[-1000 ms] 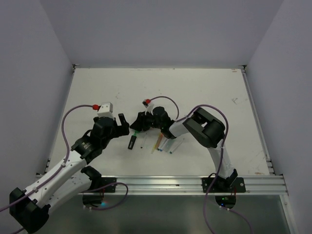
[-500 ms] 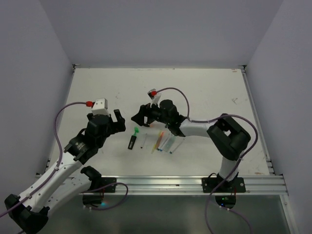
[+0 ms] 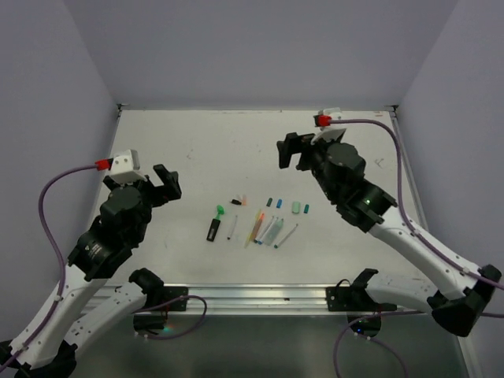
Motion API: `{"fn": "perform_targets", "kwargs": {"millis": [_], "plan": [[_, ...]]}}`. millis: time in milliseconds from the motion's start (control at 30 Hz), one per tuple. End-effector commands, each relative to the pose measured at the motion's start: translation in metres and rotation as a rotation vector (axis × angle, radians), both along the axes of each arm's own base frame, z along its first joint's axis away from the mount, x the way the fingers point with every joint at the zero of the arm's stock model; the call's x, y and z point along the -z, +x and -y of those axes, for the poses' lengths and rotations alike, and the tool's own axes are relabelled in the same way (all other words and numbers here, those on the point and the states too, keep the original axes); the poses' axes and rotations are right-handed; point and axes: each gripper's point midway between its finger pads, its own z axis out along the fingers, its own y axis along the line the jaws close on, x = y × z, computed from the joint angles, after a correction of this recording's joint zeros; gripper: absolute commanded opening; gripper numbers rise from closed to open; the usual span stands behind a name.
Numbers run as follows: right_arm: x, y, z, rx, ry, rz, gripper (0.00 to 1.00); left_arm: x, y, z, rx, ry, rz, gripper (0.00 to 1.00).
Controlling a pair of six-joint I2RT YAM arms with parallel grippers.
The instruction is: Open the pen caps
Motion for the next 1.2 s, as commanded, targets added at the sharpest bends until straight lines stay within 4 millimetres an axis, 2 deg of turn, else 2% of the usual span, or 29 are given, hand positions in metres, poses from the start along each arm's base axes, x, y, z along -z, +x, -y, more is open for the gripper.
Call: {"fn": "perform_targets", "kwargs": {"millis": [0, 33, 100, 133, 200, 233, 467, 667, 967, 1167], "plan": [[-0.009, -0.021, 0.092, 0.291, -0.203, 0.007, 0.98, -0.035, -0.010, -0.030, -0.098, 0.045, 0.072, 1.00], [-0.027, -0.036, 0.111, 0.320, -0.166, 0.045, 0.99, -0.041, -0.013, -0.034, -0.106, 0.043, 0.087, 1.00], [-0.028, -0.050, 0.140, 0.394, -0.185, 0.053, 0.99, -0.054, -0.017, -0.042, -0.130, 0.044, 0.115, 1.00], [-0.038, -0.064, 0.156, 0.419, -0.147, 0.081, 0.98, -0.058, -0.021, -0.046, -0.137, 0.043, 0.126, 1.00], [-0.039, -0.079, 0.177, 0.454, -0.136, 0.094, 0.99, -0.069, -0.027, -0.055, -0.165, 0.045, 0.153, 1.00], [-0.047, -0.092, 0.191, 0.467, -0.101, 0.122, 0.99, -0.074, -0.029, -0.059, -0.176, 0.044, 0.164, 1.00], [-0.059, -0.130, 0.241, 0.539, -0.090, 0.206, 0.98, -0.083, -0.043, -0.082, -0.257, 0.041, 0.216, 1.00], [-0.053, -0.132, 0.242, 0.535, -0.079, 0.226, 0.99, -0.084, -0.045, -0.083, -0.256, 0.014, 0.263, 1.00], [-0.046, -0.123, 0.230, 0.508, -0.107, 0.212, 0.98, -0.072, -0.036, -0.075, -0.243, 0.047, 0.227, 1.00], [-0.046, -0.124, 0.231, 0.510, -0.111, 0.205, 0.98, -0.067, -0.029, -0.071, -0.236, 0.076, 0.213, 1.00]]}}
